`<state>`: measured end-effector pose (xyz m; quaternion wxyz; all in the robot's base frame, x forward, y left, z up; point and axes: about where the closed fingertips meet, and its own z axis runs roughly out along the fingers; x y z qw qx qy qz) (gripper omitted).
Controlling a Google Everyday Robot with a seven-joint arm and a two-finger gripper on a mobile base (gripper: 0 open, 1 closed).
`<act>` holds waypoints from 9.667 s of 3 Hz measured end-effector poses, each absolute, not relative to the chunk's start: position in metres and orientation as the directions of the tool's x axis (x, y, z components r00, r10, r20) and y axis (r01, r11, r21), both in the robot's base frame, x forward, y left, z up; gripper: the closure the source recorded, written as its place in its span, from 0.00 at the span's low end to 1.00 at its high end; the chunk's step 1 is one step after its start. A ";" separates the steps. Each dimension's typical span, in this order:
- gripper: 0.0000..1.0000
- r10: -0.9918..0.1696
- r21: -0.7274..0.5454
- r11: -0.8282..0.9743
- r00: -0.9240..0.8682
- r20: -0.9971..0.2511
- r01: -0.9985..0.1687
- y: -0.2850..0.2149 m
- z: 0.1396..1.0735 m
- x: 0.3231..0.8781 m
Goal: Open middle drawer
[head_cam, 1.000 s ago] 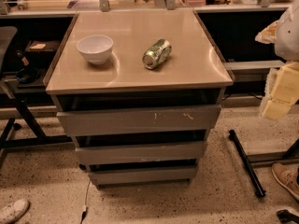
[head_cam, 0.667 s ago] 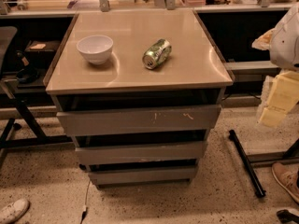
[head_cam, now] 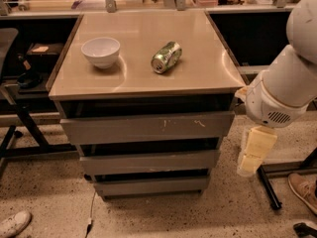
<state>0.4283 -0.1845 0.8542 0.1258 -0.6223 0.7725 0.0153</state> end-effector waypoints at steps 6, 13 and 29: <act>0.00 -0.899 0.086 0.205 -0.223 -0.378 -0.975 -0.112 0.640 0.462; 0.00 -0.899 0.051 0.320 -0.321 -0.300 -0.946 -0.114 0.483 0.533; 0.00 -0.932 0.158 0.260 -0.290 -0.215 -0.953 -0.157 0.433 0.457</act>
Offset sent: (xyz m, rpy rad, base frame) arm -0.0089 0.0343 -0.1146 0.1528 0.0953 0.0172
